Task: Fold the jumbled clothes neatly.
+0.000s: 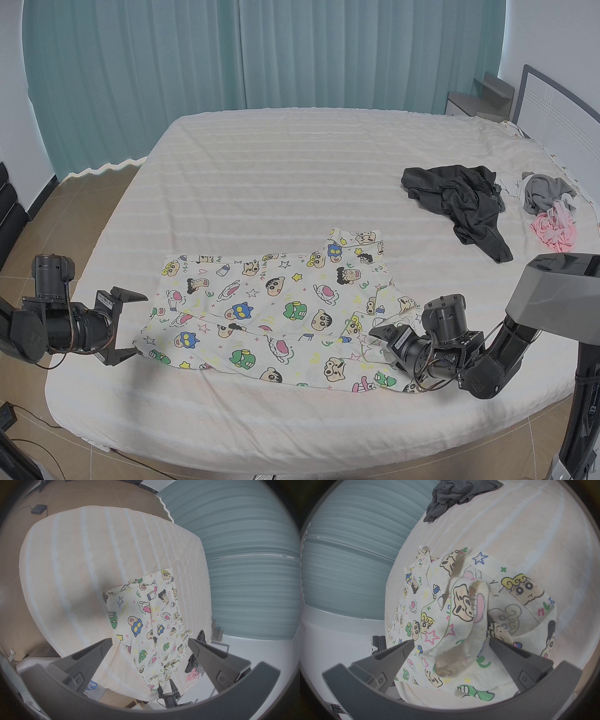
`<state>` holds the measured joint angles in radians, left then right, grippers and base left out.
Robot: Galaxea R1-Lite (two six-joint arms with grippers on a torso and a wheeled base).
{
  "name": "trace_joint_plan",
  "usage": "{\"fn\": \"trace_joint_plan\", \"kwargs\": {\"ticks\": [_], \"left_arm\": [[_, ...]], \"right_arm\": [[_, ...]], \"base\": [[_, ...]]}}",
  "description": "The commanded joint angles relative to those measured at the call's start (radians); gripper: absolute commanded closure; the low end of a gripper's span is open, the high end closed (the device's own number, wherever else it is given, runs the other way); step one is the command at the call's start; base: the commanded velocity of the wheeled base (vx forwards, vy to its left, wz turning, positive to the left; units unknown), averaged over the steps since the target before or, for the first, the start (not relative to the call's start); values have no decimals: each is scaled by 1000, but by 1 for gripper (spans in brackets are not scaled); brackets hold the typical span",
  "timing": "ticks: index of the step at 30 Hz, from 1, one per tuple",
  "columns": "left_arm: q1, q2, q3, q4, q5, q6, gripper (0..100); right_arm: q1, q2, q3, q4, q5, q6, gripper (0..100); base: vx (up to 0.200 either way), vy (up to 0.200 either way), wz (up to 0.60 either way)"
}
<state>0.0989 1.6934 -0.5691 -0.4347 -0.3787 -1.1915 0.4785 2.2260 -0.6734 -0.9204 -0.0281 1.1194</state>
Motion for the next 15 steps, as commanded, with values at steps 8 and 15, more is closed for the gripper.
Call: {"fn": "trace_joint_plan", "kwargs": {"ticks": [8,15], "left_arm": [[1,12,0,-1,1,0,0],[1,15,0,-1,1,0,0]], "right_arm": [[-8,18,-8,3,2,0,100],[-9,15,-6,2,0,0,100]], "base": [[0,0,0],[0,0,0]]}}
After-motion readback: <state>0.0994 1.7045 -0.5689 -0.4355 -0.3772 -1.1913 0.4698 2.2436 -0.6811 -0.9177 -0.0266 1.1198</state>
